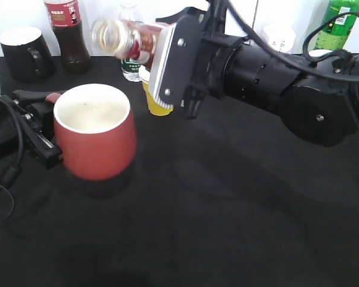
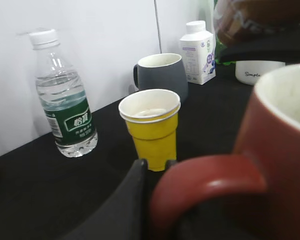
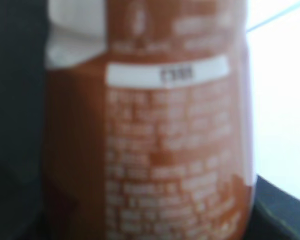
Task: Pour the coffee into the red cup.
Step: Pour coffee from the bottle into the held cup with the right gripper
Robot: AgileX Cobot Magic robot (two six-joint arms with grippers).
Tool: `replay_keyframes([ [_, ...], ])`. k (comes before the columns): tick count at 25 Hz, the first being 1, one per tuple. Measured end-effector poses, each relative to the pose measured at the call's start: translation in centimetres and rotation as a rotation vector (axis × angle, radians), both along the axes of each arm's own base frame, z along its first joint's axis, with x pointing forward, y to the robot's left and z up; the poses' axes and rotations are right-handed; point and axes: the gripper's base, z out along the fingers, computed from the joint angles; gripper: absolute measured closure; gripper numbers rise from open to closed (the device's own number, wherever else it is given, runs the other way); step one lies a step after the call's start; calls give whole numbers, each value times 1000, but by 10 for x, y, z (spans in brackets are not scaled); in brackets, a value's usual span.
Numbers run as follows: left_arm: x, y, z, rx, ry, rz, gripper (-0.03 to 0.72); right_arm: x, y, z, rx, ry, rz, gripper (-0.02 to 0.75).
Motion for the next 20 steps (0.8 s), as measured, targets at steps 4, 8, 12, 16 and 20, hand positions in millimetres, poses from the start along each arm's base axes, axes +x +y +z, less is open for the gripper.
replay_keyframes([
  [4, -2, -2, -1, 19, -2, -40, 619, 0, 0, 0, -74, -80, 11, 209],
  [8, -2, -2, -1, 18, -2, -40, 619, 0, 1, 5, -116, -205, 24, 209],
  [12, -2, -2, -1, 18, -2, -40, 619, 0, 1, 6, -173, -275, 30, 209],
  [16, -2, -2, -1, 19, -2, -40, 617, 0, 1, 6, -195, -298, 33, 209],
  [20, -2, -3, -1, 17, -4, -41, 617, 0, 1, 6, -214, -317, 34, 209],
])
